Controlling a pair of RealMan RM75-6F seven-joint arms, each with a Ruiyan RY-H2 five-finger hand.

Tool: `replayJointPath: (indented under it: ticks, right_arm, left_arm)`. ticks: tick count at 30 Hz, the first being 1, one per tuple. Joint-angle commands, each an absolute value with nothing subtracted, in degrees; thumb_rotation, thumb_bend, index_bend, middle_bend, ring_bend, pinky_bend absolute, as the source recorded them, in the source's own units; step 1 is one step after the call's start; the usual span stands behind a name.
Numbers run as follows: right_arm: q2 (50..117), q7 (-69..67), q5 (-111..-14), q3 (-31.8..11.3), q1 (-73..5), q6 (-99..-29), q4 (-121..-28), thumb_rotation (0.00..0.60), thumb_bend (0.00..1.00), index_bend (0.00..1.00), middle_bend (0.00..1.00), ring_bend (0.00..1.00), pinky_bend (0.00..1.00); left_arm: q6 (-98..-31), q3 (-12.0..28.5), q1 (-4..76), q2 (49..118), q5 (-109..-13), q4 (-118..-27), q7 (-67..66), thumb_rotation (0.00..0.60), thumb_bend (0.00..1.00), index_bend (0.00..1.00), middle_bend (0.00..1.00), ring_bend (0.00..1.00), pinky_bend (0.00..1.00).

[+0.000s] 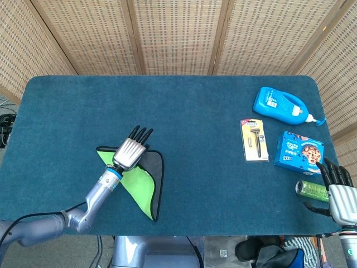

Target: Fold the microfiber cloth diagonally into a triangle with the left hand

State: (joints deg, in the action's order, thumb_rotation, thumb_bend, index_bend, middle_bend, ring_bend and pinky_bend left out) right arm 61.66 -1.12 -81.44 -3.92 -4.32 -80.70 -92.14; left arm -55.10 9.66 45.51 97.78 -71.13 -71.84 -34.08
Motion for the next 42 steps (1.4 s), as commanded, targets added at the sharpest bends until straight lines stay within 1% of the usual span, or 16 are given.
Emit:
replayJointPath:
  ticks: [1,4,10,14,17,23,27,31,35,38,42]
  right_arm:
    - [61.6,-1.1,-81.5,-3.9,-4.3,-80.8,-92.3,0.600,0.00,0.00,0.00,0.00,0.00]
    - [61.6,-1.0,-81.7,-3.9,-4.3,-81.0,-92.4,0.600,0.00,0.00,0.00,0.00,0.00]
    - [61.6,-1.1,-81.8,-3.9,-4.2,-81.1,-92.3,0.600,0.00,0.00,0.00,0.00,0.00]
    - [61.6,-1.1,-81.9,-3.9,-4.2,-81.1,-92.2,0.600,0.00,0.00,0.00,0.00,0.00]
    - [61.6,-1.0,-81.6,-3.8,-4.3,-80.7,-92.1,0.600,0.00,0.00,0.00,0.00,0.00]
    - [61.4,-0.1,-81.2,-3.5,-4.7,-79.3,-91.8,0.600,0.00,0.00,0.00,0.00,0.00]
    - [61.2,0.7,-81.3,-3.1,-4.8,-78.9,-92.0,0.600,0.00,0.00,0.00,0.00,0.00]
    - [61.2,2.3,-81.9,-2.7,-4.9,-78.8,-92.5,0.600,0.00,0.00,0.00,0.00,0.00]
    - [61.2,4.8,-82.8,-2.2,-5.1,-78.7,-92.7,0.600,0.00,0.00,0.00,0.00,0.00]
    - [61.4,6.7,-82.9,-2.1,-5.2,-78.8,-93.0,0.600,0.00,0.00,0.00,0.00,0.00]
    - [61.6,7.9,-83.5,-2.0,-5.2,-79.4,-93.7,0.600,0.00,0.00,0.00,0.00,0.00]
  left_arm:
    - [-56.3,9.4,45.3,98.0,-72.4,-71.4,-32.7,0.600,0.31,0.00,0.00,0.00,0.00]
    - [-56.8,9.1,45.3,97.9,-73.0,-71.4,-31.8,0.600,0.28,0.00,0.00,0.00,0.00]
    - [-58.5,9.1,44.5,96.4,-73.8,-73.3,-30.1,0.600,0.27,0.00,0.00,0.00,0.00]
    - [-61.0,9.0,43.0,93.9,-74.9,-76.4,-28.3,0.600,0.27,0.00,0.00,0.00,0.00]
    - [-63.2,8.3,40.9,90.3,-75.3,-80.7,-27.5,0.600,0.27,0.00,0.00,0.00,0.00]
    - [-68.5,4.0,33.2,79.3,-74.2,-94.4,-26.6,0.600,0.27,0.00,0.00,0.00,0.00]
    - [-72.1,0.6,28.8,75.4,-75.5,-97.9,-25.3,0.600,0.27,0.00,0.00,0.00,0.00]
    - [-76.9,-3.8,23.3,73.1,-77.6,-98.0,-24.4,0.600,0.27,0.00,0.00,0.00,0.00]
    - [-81.2,-7.0,18.8,72.3,-79.2,-95.7,-26.1,0.600,0.27,0.00,0.00,0.00,0.00]
    - [-85.7,-7.8,15.4,73.7,-80.7,-93.2,-26.6,0.600,0.27,0.00,0.00,0.00,0.00]
    - [-88.7,-8.2,12.8,73.5,-83.0,-92.1,-24.0,0.600,0.27,0.00,0.00,0.00,0.00]
